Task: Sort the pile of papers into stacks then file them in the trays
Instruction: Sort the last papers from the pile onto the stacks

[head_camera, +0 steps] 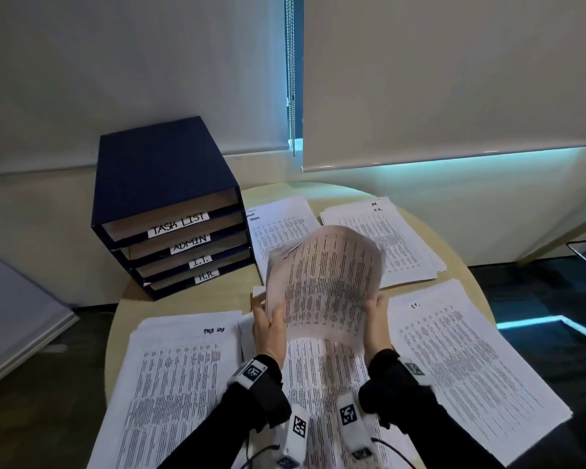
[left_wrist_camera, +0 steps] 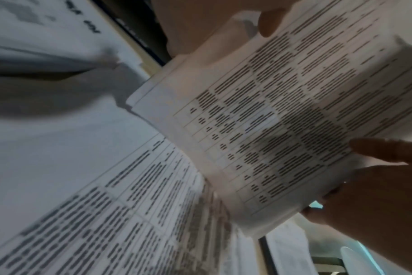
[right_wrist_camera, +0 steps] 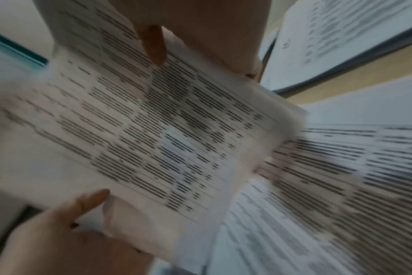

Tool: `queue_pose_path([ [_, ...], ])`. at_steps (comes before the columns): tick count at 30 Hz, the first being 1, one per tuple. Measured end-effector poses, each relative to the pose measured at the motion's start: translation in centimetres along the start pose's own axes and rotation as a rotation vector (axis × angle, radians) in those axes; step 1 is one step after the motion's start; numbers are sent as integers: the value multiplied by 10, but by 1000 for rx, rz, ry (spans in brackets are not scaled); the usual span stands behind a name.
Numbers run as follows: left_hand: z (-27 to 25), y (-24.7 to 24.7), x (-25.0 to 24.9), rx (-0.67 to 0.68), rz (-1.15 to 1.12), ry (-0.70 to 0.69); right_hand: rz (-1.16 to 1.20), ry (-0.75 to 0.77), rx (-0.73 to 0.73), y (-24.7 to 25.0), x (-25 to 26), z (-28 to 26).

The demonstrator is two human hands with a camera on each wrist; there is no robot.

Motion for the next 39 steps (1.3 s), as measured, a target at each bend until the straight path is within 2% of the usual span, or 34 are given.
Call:
queue_pose_path([
  [4,7,-1,17,21,283,65,-293,-42,11,-1,-33,5],
  [6,17,4,28,33,421,116,-349,-32,2,0,-39,11],
  [8,32,12,40,57,483,133,-376,-60,59,3,-43,18],
  [11,54,25,64,153,469,171,-477,-124,222,14,-48,21],
  [13,64,33,76,190,418,236,-454,-204,352,21,-50,21],
  [14,66,35,77,204,387,256,-443,-230,379,24,-50,24],
  [16,64,33,66,213,338,259,-447,-238,322,27,-47,42],
  [20,42,37,49,167,375,195,-383,-229,171,17,-26,93],
  [25,24,47,60,305,603,-20,-430,-194,152,-20,1,160],
  [28,24,50,63,359,772,-142,-494,-166,161,-43,9,179],
  [31,28,47,65,436,908,-238,-423,-189,165,-61,18,183],
  [33,31,40,62,463,1035,-311,-564,-130,147,-61,18,183],
  [35,34,30,57,486,1145,-379,-761,-10,112,-50,16,172],
  [37,38,20,55,535,1224,-418,-806,66,114,-33,10,148],
  [39,39,13,57,579,1289,-416,-787,15,114,-9,-7,118],
])
Point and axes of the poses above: each hand's wrist, its own z-axis towards the middle knuckle, its own y-axis out of the back of the hand, x = y × z, the point moved 3 cm from there along z, towards the middle knuckle, and after that the axes turned 5 degrees about -z, right-handed, at the moved point
